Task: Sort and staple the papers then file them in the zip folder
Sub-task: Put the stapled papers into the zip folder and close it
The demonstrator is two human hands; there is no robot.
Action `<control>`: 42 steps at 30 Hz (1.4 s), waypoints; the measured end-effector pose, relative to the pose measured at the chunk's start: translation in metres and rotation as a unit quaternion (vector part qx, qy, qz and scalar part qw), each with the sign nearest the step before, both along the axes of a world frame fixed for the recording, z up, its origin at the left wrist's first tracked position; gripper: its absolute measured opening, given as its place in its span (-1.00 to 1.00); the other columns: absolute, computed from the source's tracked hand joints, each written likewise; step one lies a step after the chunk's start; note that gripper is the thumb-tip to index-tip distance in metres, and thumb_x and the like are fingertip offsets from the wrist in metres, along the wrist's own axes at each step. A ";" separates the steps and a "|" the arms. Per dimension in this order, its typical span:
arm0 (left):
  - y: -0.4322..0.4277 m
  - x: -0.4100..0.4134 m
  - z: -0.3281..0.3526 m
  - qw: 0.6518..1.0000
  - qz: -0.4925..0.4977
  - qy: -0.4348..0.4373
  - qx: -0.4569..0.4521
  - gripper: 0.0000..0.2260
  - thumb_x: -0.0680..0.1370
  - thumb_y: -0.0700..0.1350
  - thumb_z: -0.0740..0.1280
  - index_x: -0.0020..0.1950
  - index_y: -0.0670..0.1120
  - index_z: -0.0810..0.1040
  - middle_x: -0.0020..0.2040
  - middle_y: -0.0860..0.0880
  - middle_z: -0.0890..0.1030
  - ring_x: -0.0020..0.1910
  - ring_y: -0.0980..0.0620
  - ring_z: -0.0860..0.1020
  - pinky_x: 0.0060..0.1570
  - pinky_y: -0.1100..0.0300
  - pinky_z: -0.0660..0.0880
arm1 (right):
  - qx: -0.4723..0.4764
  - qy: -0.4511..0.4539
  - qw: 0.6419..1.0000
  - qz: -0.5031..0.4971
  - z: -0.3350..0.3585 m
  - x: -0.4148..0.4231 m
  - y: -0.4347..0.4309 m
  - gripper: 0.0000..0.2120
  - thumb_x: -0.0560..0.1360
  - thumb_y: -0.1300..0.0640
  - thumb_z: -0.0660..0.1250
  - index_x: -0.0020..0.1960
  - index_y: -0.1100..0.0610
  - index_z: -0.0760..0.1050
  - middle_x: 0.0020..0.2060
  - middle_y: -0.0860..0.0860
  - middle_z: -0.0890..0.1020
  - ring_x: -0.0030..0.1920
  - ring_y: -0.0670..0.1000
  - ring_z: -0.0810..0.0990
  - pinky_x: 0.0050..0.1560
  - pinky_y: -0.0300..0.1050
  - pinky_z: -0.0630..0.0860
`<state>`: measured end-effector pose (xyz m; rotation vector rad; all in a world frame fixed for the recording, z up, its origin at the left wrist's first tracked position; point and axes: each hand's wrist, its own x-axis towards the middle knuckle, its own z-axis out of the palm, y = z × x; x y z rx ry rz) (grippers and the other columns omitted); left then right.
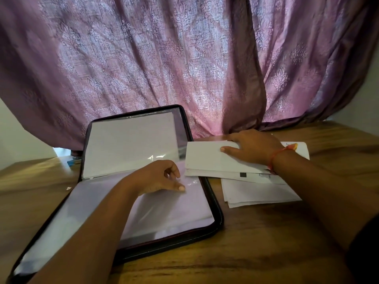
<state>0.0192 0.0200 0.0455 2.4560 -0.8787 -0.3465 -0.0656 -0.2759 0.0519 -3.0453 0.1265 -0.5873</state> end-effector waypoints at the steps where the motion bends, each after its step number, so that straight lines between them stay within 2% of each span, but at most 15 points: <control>1: 0.001 0.000 0.000 1.000 -0.002 0.005 -0.008 -0.70 0.40 0.06 0.59 0.03 0.05 0.60 0.01 0.04 0.58 -0.05 0.09 0.52 -0.06 0.29 0.43 | 0.009 0.002 1.000 -0.003 0.001 -0.001 -0.001 -0.39 0.48 -0.46 0.04 0.37 -0.16 0.44 0.20 -0.03 0.61 0.14 0.06 0.57 0.08 0.06 0.57; 4: 0.005 0.002 0.000 0.999 -0.003 0.027 -0.046 -0.77 0.43 -0.02 0.58 0.00 -0.01 0.63 -0.12 0.07 0.60 -0.15 0.12 0.52 -0.14 0.36 0.44 | 0.036 0.001 0.999 -0.009 0.002 -0.004 -0.002 -0.42 0.49 -0.44 0.08 0.38 -0.17 0.44 0.23 -0.03 0.60 0.17 0.07 0.56 0.12 0.04 0.55; 6: 0.008 0.006 -0.001 0.996 0.000 0.050 -0.076 -0.80 0.45 -0.08 0.57 0.01 -0.06 0.65 -0.15 0.03 0.64 -0.16 0.10 0.56 -0.11 0.33 0.51 | 0.046 0.004 0.999 -0.011 0.002 -0.006 -0.002 -0.44 0.51 -0.40 0.10 0.39 -0.16 0.43 0.25 -0.02 0.59 0.19 0.08 0.55 0.14 0.03 0.54; 8: 0.012 0.009 -0.001 0.991 0.002 0.078 -0.107 -0.82 0.48 -0.14 0.54 0.04 -0.12 0.66 -0.11 -0.05 0.69 -0.12 0.07 0.61 0.00 0.24 0.56 | 0.055 0.010 0.998 -0.014 0.003 -0.009 -0.001 -0.45 0.52 -0.39 0.11 0.40 -0.15 0.43 0.28 0.00 0.57 0.21 0.09 0.54 0.17 0.04 0.53; 11: 0.016 0.010 0.001 0.987 0.008 0.096 -0.130 -0.85 0.52 -0.16 0.50 0.07 -0.14 0.66 -0.09 -0.04 0.71 -0.13 0.10 0.62 -0.07 0.26 0.52 | 0.066 0.021 0.997 -0.027 0.004 -0.011 -0.002 -0.46 0.53 -0.37 0.12 0.42 -0.14 0.40 0.32 0.01 0.54 0.24 0.11 0.52 0.20 0.04 0.51; 16: 0.025 0.018 -0.002 0.976 0.019 0.129 -0.172 -0.86 0.55 -0.20 0.46 0.11 -0.15 0.65 -0.05 -0.10 0.72 -0.11 0.03 0.62 -0.06 0.25 0.51 | 0.076 0.031 0.996 -0.047 0.003 -0.012 -0.003 -0.44 0.54 -0.36 0.13 0.37 -0.05 0.46 0.29 0.03 0.56 0.21 0.10 0.53 0.14 -0.03 0.47; 19: 0.029 0.020 -0.003 0.967 0.029 0.151 -0.203 -0.86 0.58 -0.24 0.42 0.13 -0.19 0.64 -0.02 -0.14 0.71 -0.08 0.00 0.63 0.03 0.16 0.54 | 0.085 0.046 0.993 -0.069 0.001 -0.009 -0.007 -0.39 0.49 -0.42 0.12 0.33 -0.04 0.48 0.26 0.02 0.56 0.18 0.08 0.53 0.12 -0.02 0.48; 25: 0.030 0.023 0.000 0.954 0.054 0.163 -0.244 -0.86 0.58 -0.26 0.41 0.14 -0.20 0.63 -0.08 -0.09 0.70 -0.19 0.09 0.62 -0.04 0.20 0.52 | 0.093 0.067 0.992 -0.060 0.003 -0.009 -0.007 -0.44 0.48 -0.41 0.16 0.25 -0.04 0.50 0.16 -0.03 0.58 0.06 0.02 0.51 -0.01 -0.09 0.42; 27: 0.030 0.023 0.001 0.952 0.060 0.166 -0.251 -0.86 0.58 -0.27 0.41 0.13 -0.20 0.63 -0.09 -0.09 0.69 -0.21 0.09 0.60 -0.09 0.22 0.52 | 0.098 0.074 0.992 -0.042 0.004 -0.010 -0.003 -0.54 0.49 -0.39 0.18 0.14 -0.07 0.50 0.05 -0.05 0.56 -0.02 -0.02 0.48 -0.08 -0.12 0.38; 29: 0.029 0.022 0.002 0.950 0.061 0.166 -0.256 -0.85 0.58 -0.27 0.41 0.14 -0.20 0.63 -0.09 -0.09 0.69 -0.18 0.06 0.59 -0.05 0.19 0.52 | 0.107 0.084 0.991 -0.015 0.005 -0.011 0.002 -0.63 0.50 -0.36 0.20 0.00 -0.07 0.45 -0.06 -0.09 0.53 -0.08 -0.05 0.47 -0.17 -0.14 0.34; 32: 0.029 0.021 0.003 0.952 0.060 0.156 -0.256 -0.86 0.58 -0.25 0.41 0.14 -0.18 0.63 -0.06 -0.11 0.70 -0.16 0.03 0.59 0.00 0.14 0.52 | 0.108 0.106 0.988 0.024 0.004 -0.011 0.012 -0.65 0.50 -0.35 0.21 -0.09 -0.06 0.42 -0.16 -0.14 0.49 -0.16 -0.12 0.45 -0.23 -0.20 0.32; 38: 0.027 0.016 0.006 0.958 0.053 0.142 -0.244 -0.86 0.58 -0.26 0.40 0.13 -0.15 0.64 -0.06 -0.11 0.69 -0.14 0.00 0.59 -0.01 0.14 0.54 | 0.098 0.162 0.978 0.088 0.001 -0.008 0.032 -0.63 0.49 -0.39 0.18 -0.07 -0.10 0.47 -0.17 -0.18 0.50 -0.12 -0.12 0.48 -0.11 -0.18 0.38; 42: 0.023 0.012 0.009 0.975 0.033 0.105 -0.193 -0.86 0.60 -0.11 0.41 0.15 -0.06 0.64 -0.02 -0.04 0.71 -0.08 0.00 0.61 -0.01 0.17 0.55 | 0.094 0.178 0.972 0.124 0.000 -0.008 0.046 -0.60 0.45 -0.41 0.22 -0.02 -0.10 0.51 -0.09 -0.14 0.58 -0.06 -0.09 0.54 0.05 -0.10 0.50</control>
